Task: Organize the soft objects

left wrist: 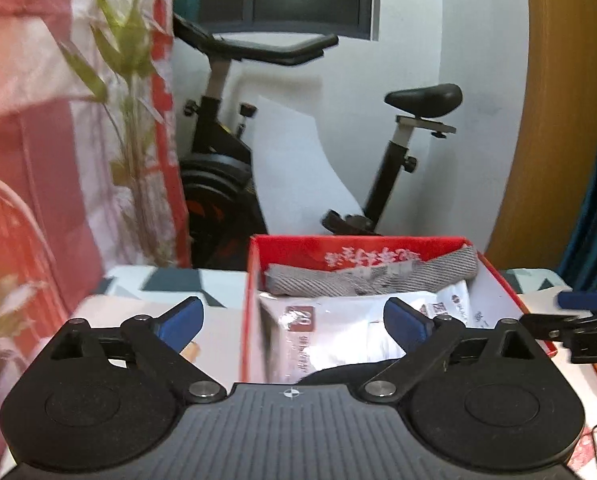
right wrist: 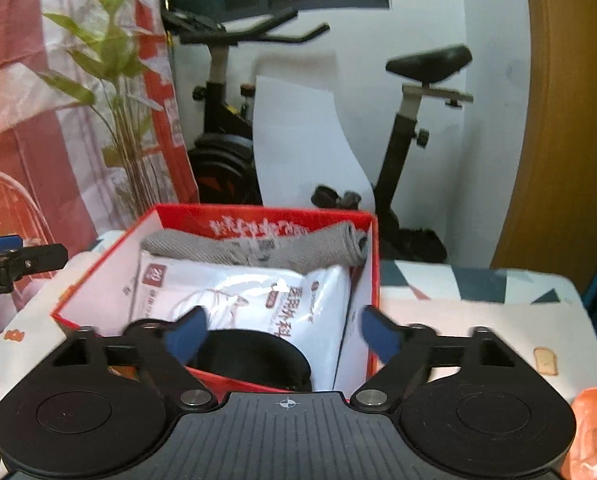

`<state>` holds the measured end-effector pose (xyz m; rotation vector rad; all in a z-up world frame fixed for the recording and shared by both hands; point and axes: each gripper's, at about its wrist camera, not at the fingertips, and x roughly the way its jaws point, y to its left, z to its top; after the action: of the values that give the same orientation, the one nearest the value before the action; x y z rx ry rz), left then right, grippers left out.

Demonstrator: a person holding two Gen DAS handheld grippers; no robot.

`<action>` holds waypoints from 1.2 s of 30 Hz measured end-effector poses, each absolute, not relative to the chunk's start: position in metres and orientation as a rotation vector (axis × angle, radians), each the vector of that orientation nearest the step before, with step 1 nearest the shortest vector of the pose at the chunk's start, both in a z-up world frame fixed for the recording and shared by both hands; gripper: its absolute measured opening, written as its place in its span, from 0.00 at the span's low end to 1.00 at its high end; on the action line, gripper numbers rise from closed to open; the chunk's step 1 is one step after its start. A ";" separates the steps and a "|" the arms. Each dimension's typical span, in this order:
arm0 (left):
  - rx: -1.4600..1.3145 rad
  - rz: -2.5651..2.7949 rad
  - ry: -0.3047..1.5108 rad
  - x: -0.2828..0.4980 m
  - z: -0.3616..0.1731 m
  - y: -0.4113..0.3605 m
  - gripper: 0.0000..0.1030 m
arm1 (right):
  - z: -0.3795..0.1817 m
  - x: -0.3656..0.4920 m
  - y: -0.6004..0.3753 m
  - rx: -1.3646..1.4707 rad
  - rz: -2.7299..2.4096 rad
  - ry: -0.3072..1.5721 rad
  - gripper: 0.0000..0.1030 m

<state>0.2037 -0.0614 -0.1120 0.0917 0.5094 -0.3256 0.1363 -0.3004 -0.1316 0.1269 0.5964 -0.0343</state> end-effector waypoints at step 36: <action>0.035 -0.121 0.378 -0.015 -0.013 -0.001 1.00 | -0.028 -0.072 -0.240 0.127 -0.090 0.364 1.00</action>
<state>-0.0155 -0.0009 -0.0135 0.0353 0.3780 -0.1211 -0.0717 -0.2399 -0.0278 0.1274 0.3639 -0.0903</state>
